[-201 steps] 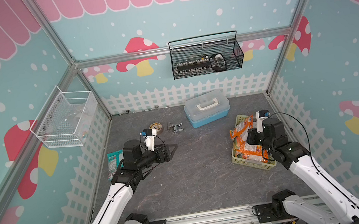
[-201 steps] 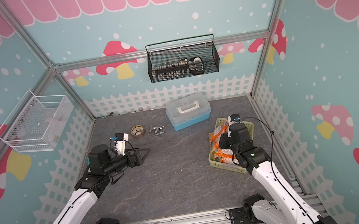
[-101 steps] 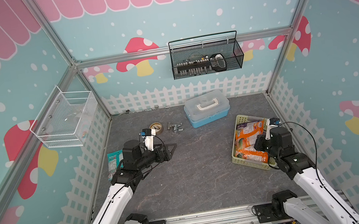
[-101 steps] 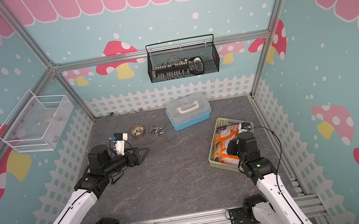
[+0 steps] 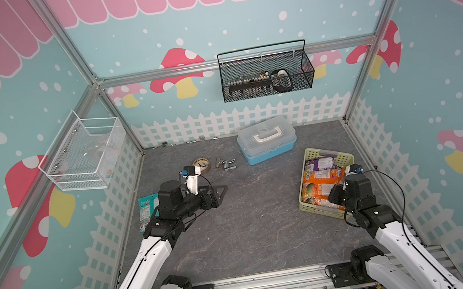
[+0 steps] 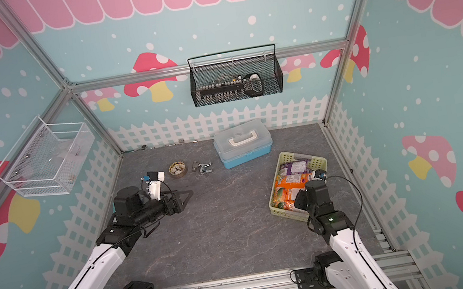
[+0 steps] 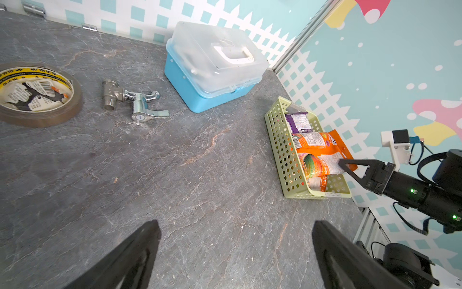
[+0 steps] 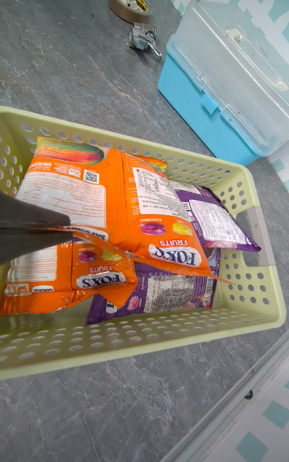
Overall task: Put the candies in the basket
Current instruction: Place the candy in the basket.
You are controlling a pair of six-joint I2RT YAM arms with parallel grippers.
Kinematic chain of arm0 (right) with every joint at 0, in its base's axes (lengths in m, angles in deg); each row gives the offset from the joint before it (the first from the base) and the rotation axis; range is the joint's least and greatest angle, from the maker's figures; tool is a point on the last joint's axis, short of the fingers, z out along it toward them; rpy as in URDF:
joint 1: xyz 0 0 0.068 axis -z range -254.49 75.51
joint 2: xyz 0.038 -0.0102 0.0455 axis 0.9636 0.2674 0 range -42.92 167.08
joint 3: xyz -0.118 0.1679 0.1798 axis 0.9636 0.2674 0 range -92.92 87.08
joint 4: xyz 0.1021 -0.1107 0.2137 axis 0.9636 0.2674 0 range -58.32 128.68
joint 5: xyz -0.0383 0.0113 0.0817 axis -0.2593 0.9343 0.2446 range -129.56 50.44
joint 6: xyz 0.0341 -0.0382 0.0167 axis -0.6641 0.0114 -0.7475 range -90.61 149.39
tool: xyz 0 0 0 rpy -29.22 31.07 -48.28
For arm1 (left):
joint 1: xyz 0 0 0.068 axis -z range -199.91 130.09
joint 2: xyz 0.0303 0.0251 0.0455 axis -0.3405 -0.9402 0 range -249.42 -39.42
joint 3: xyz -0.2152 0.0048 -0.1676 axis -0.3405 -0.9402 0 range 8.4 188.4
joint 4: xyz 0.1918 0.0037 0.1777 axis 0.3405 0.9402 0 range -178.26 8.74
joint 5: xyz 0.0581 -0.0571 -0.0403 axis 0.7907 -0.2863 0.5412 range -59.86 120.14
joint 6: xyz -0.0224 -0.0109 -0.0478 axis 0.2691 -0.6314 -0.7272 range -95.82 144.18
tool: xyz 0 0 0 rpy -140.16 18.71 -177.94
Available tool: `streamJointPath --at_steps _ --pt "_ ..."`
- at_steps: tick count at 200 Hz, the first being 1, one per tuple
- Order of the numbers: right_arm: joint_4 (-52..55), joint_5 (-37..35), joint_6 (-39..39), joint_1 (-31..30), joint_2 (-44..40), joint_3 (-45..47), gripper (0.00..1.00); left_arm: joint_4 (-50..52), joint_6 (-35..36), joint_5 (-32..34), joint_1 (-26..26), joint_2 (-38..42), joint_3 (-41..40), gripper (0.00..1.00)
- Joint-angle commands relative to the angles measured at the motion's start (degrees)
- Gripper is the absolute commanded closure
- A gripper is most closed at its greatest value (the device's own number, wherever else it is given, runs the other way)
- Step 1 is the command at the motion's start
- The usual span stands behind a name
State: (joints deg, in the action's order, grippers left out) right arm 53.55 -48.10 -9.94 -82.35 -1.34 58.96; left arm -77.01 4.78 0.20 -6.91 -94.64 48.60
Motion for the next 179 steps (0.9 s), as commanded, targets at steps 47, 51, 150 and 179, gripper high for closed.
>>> streamJointPath --at_steps 47,51,150,179 --pt "2.56 -3.66 -7.44 0.32 -5.79 4.76 0.7 -0.01 1.11 1.1 0.23 0.9 0.05 0.01" --pt "2.65 -4.03 -7.5 0.32 -6.28 4.8 0.69 0.07 1.12 1.15 0.27 0.93 0.03 0.01" --pt "-3.46 4.18 -2.92 0.29 -0.21 -3.31 0.55 0.44 0.5 4.42 0.28 1.43 -0.04 0.01" --pt "-6.4 3.56 -3.6 0.21 0.43 -2.77 0.55 0.6 0.38 5.77 0.28 1.74 -0.13 0.01"
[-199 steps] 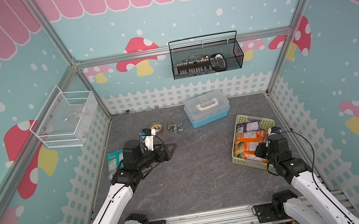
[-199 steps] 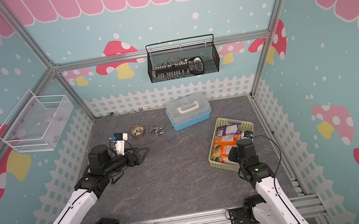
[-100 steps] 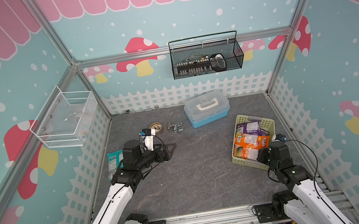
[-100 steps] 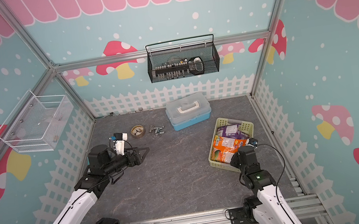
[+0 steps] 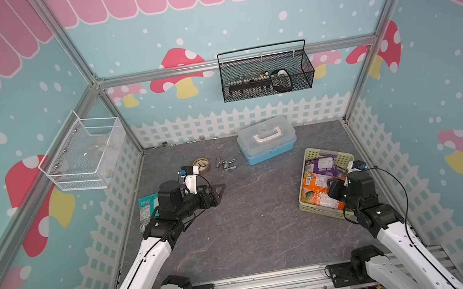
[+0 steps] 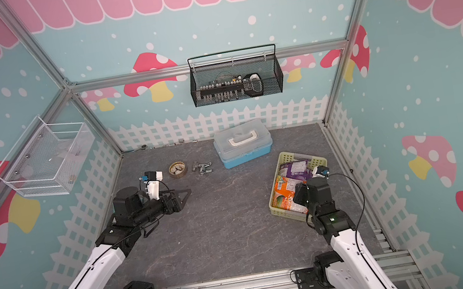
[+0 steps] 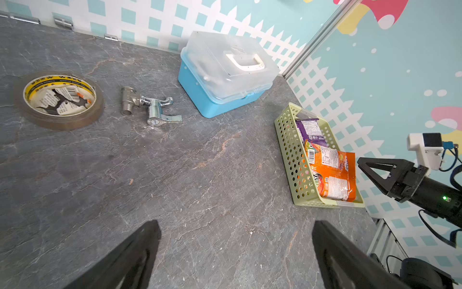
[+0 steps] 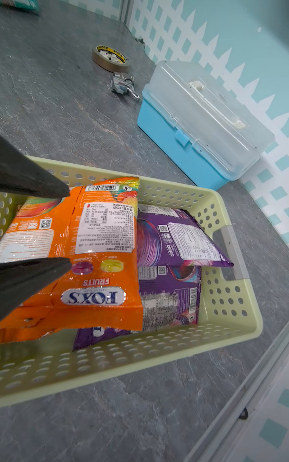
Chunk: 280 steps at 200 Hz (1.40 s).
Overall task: Put the candies in the basket
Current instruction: Place the candy in the basket.
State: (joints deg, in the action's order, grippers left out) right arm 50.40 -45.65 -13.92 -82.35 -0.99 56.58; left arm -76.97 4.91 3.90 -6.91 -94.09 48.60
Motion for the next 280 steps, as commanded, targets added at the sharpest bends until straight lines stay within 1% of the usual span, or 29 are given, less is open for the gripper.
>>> streamJointPath --at_steps 1,25,38,56,86,97,114,130,146,164,175,183,192,207,224,240,250,261,269,275,280 --pt "-3.34 1.18 0.35 0.21 0.03 -0.37 0.55 0.57 0.27 2.16 0.28 1.17 -0.13 0.01" --pt "-6.11 4.58 -1.72 0.19 0.69 2.18 0.54 0.64 0.28 3.24 0.26 0.78 0.13 0.01" --pt "-7.62 4.91 -3.01 0.15 1.67 4.81 0.54 1.1 0.37 4.39 0.19 0.46 0.56 0.01" --pt "-8.77 1.24 -3.56 0.25 3.01 7.45 0.54 2.42 0.11 7.24 0.03 0.13 1.09 0.01" --pt "-10.27 -6.87 -0.37 0.69 4.33 8.54 0.53 4.89 -0.4 13.02 -1.11 0.45 1.63 0.01" --pt "-11.7 -7.73 0.48 1.54 5.52 9.14 0.52 5.42 -0.66 14.45 -1.91 0.46 1.69 0.01" --pt "-14.85 -4.75 1.0 2.93 7.84 9.91 0.51 5.84 -1.33 14.49 -3.85 0.32 1.78 0.01" --pt "-16.58 -3.99 0.89 3.11 9.74 10.38 0.5 5.84 -1.65 13.79 -6.02 -0.04 1.67 0.01" --pt "-16.7 -5.01 0.9 3.12 10.51 10.3 0.5 6.05 -3.32 16.19 -7.98 -0.34 1.48 0.01" --pt "-15.97 -4.37 1.67 3.11 9.37 9.29 0.49 6.09 -5.19 19.47 -9.84 -0.51 1.37 0.04" --pt "-15.91 -0.92 4.0 3.03 8.21 7.6 0.48 6.15 -6.67 22.1 -10.97 -0.69 1.36 0.08" --pt "-15.75 3.25 6.98 3.07 7.66 5.88 0.45 6.15 -7.84 24.02 -12.0 -0.91 1.28 0.1" --pt "-15.01 7.45 9.3 2.77 7.43 3.19 0.43 6.1 -8.83 25.25 -13.43 -1.36 1.41 0.11" --pt "-13.89 10.81 9.67 0.89 7.91 -0.25 0.4 5.76 -10.69 26.23 -16.67 -2.86 1.52 0.13" --pt "-14.65 12.54 8.76 -2.42 9.4 -2.87 0.38 5.45 -13.05 26.42 -21.17 -5.87 2.03 0.16" --pt "-17.29 12.23 7.12 -7.66 11.77 -4.26 0.37 5.51 -15.95 26.94 -25.01 -8.53 2.33 0.18" --pt "-19.38 11.2 6.57 -12.1 14.02 -5.23 0.37 5.43 -17.65 27.62 -27.45 -9.62 2.09 0.19" --pt "-21.31 9.72 5.76 -16.75 16.85 -6.35 0.37 5.51 -19.94 30.97 -29.65 -10.57 1.85 0.19" --pt "-22.79 7.91 4.91 -19.92 18.71 -7.06 0.36 5.4 -21.69 33.8 -31.03 -10.63 1.45 0.17" --pt "-24.43 6.4 4.33 -22.19 19.92 -7.22 0.35 5.1 -22.32 36.69 -32.0 -10.71 0.95 0.16" --pt "-25.73 5.38 3.85 -23.8 20.73 -7.2 0.35 4.3 -22.39 37.79 -32.7 -10.78 0.58 0.15"
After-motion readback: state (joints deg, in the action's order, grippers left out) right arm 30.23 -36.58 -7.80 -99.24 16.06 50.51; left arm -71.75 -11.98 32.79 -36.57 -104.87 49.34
